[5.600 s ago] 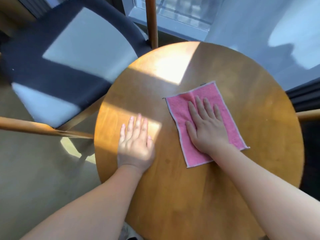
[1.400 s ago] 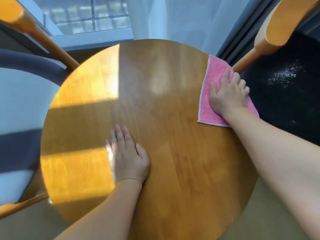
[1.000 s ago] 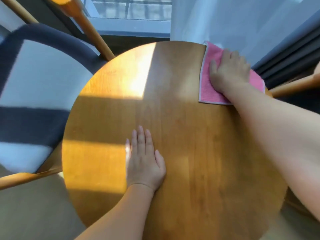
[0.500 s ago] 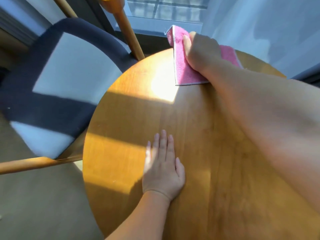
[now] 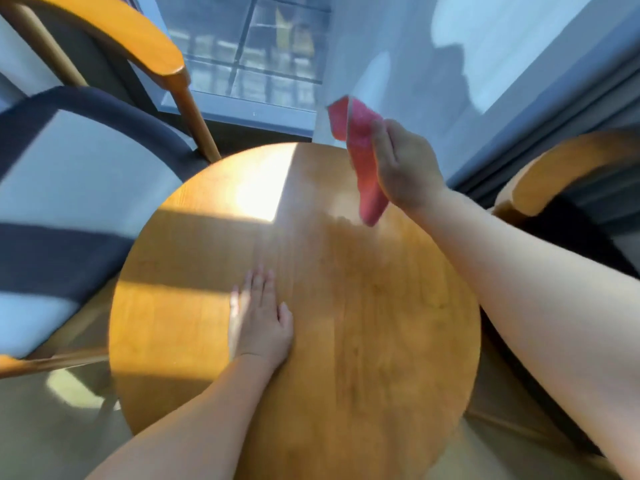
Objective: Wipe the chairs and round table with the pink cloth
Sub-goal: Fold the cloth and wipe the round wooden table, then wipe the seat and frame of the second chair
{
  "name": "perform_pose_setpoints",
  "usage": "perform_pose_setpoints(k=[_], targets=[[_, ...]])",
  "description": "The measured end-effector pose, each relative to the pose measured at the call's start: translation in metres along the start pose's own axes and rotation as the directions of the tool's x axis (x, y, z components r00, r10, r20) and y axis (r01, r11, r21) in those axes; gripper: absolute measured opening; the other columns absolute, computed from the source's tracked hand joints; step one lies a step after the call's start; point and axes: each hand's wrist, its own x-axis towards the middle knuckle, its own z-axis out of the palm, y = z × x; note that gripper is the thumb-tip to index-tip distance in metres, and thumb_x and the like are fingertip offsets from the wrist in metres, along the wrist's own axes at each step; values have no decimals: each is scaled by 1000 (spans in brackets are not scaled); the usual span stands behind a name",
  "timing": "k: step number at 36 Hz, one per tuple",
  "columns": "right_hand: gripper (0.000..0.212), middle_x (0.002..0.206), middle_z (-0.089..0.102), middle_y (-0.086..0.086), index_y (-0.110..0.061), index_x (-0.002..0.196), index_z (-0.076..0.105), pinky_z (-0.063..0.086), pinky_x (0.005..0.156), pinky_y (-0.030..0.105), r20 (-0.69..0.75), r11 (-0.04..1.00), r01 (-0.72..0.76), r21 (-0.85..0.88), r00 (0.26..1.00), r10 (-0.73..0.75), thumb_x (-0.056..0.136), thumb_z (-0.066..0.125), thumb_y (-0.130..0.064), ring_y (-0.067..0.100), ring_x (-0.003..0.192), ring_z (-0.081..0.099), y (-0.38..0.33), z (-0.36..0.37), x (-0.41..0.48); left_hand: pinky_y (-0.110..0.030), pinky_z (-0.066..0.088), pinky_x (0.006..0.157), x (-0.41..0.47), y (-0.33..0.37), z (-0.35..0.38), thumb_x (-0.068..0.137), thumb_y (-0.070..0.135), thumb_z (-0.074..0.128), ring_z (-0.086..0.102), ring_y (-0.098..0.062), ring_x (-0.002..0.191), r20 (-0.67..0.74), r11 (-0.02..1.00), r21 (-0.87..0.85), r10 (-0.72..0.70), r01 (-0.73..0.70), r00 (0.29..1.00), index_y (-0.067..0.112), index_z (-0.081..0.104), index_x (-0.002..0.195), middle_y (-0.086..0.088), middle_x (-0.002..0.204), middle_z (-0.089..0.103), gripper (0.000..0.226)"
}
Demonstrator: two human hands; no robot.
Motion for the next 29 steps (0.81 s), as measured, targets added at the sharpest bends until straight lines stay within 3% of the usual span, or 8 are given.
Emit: perform_pose_setpoints(k=[2, 5, 8, 11, 17, 22, 25, 29], targets=[[37, 83, 60, 9, -20, 82, 48, 37, 71, 37, 28, 999, -27, -20, 999, 27, 103, 27, -41, 34, 86, 57, -7, -35, -29, -37, 4, 116, -2, 8, -14, 91, 28, 43, 15, -27, 142, 27, 999, -41, -19, 20, 999, 4, 26, 146, -14, 156, 16, 63], [44, 90, 65, 15, -11, 87, 56, 43, 77, 41, 62, 994, -105, -19, 992, 106, 105, 29, -40, 36, 90, 59, -24, -82, -72, -37, 26, 107, -14, 35, -58, 88, 20, 56, 39, -33, 128, 10, 978, -206, 21, -18, 1000, 1, 43, 135, -19, 143, 39, 52], [51, 102, 68, 15, -9, 107, 64, 46, 86, 46, 67, 981, -191, 13, 979, 190, 104, 28, -44, 35, 98, 60, -48, -126, -113, -24, 33, 95, -38, 75, -118, 90, 20, 57, 51, -24, 117, -59, 901, -373, 214, -220, 975, 8, 55, 125, -9, 128, 56, 36], [49, 93, 68, 11, -11, 98, 65, 47, 82, 42, 38, 972, -228, 63, 974, 226, 104, 29, -44, 31, 90, 61, -80, -161, -152, -10, 33, 81, -66, 116, -175, 89, 23, 61, 52, -7, 97, -156, 794, -483, 338, -371, 928, 15, 59, 120, 1, 114, 60, 33], [50, 92, 67, 16, -8, 96, 63, 46, 83, 47, -28, 954, -260, 148, 963, 267, 104, 29, -44, 33, 88, 60, -148, -234, -220, -14, 42, 71, -139, 176, -270, 79, 27, 73, 51, -4, 79, -241, 595, -570, 539, -567, 808, 21, 62, 109, 10, 94, 57, 33], [47, 97, 68, 8, -15, 105, 65, 47, 86, 45, -95, 950, -249, 190, 958, 270, 103, 31, -46, 26, 92, 61, -184, -287, -270, -20, 43, 64, -185, 198, -314, 83, 17, 69, 52, -6, 67, -276, 480, -570, 652, -666, 706, 30, 65, 79, 8, 76, 61, 14], [57, 95, 65, -4, -29, 102, 62, 51, 79, 42, -51, 953, -265, 145, 960, 275, 94, 23, -69, 18, 88, 61, -190, -315, -297, -11, 40, 68, -205, 204, -336, 86, 19, 67, 55, -1, 77, -337, 399, -600, 659, -693, 672, 37, 60, 75, 11, 89, 59, 22], [57, 104, 53, -11, -42, 112, 46, 43, 63, 23, -35, 958, -284, -28, 958, 283, 77, 35, -86, 9, 87, 56, -184, -339, -332, -23, 42, 88, -225, 214, -356, 87, 30, 65, 48, -5, 113, -310, 368, -512, 763, -776, 567, 39, 59, 77, 12, 119, 50, 15]])
